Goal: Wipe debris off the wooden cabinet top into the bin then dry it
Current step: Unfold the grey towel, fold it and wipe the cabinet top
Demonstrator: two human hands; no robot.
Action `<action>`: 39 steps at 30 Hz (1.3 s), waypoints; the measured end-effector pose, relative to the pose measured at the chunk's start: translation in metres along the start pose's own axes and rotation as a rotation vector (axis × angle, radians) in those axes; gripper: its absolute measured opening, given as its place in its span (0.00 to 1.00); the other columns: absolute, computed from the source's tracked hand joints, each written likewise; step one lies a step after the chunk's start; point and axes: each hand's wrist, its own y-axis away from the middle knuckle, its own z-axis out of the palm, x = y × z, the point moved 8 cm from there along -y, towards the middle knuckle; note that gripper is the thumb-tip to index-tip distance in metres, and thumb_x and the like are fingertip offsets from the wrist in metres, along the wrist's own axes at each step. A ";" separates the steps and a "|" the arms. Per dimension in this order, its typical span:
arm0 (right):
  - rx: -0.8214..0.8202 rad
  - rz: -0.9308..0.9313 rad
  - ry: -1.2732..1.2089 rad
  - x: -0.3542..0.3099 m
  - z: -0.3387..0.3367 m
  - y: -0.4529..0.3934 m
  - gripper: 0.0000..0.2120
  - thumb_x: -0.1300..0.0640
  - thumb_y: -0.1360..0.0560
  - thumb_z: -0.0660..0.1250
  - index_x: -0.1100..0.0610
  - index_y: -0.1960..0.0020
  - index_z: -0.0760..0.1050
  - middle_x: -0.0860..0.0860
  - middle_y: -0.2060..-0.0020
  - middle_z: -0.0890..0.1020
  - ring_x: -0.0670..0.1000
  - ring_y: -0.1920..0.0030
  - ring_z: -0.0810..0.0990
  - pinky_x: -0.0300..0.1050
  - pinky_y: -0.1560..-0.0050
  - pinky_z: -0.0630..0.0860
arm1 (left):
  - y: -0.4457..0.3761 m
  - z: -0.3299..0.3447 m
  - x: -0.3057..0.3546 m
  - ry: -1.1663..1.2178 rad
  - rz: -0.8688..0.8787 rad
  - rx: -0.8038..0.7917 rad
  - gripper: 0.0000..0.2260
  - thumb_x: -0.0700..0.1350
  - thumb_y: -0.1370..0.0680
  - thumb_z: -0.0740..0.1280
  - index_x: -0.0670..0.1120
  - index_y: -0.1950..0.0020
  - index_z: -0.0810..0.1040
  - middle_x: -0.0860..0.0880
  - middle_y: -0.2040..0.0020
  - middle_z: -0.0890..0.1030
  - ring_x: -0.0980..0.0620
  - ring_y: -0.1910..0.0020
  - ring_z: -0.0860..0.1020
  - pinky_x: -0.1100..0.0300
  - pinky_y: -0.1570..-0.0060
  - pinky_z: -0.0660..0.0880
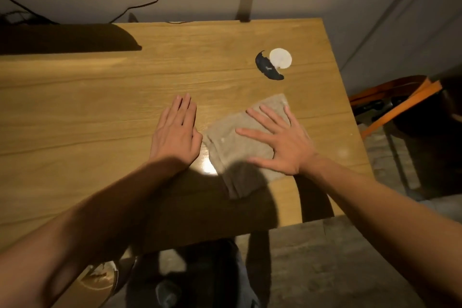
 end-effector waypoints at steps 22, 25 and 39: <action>0.128 0.749 -0.185 0.240 -0.046 -0.136 0.38 0.19 0.27 0.42 0.31 0.21 0.54 0.44 0.17 0.53 0.51 0.17 0.46 0.66 0.22 0.40 | -0.125 0.011 0.074 0.132 -0.053 0.199 0.28 0.46 0.24 0.61 0.41 0.24 0.69 0.44 0.20 0.64 0.48 0.20 0.59 0.56 0.21 0.49; 0.116 0.817 -0.221 0.244 -0.043 -0.121 0.39 0.18 0.29 0.42 0.31 0.21 0.53 0.44 0.17 0.51 0.51 0.17 0.44 0.68 0.22 0.42 | -0.125 0.012 0.072 0.120 -0.079 0.186 0.28 0.46 0.23 0.61 0.43 0.22 0.67 0.46 0.20 0.62 0.49 0.19 0.57 0.59 0.22 0.44; 0.084 0.797 -0.190 0.166 -0.018 0.019 0.39 0.15 0.31 0.42 0.26 0.22 0.47 0.44 0.17 0.46 0.54 0.17 0.39 0.77 0.28 0.51 | -0.098 0.016 0.088 0.039 -0.070 0.114 0.26 0.48 0.16 0.52 0.42 0.19 0.59 0.42 0.18 0.56 0.46 0.18 0.52 0.51 0.20 0.47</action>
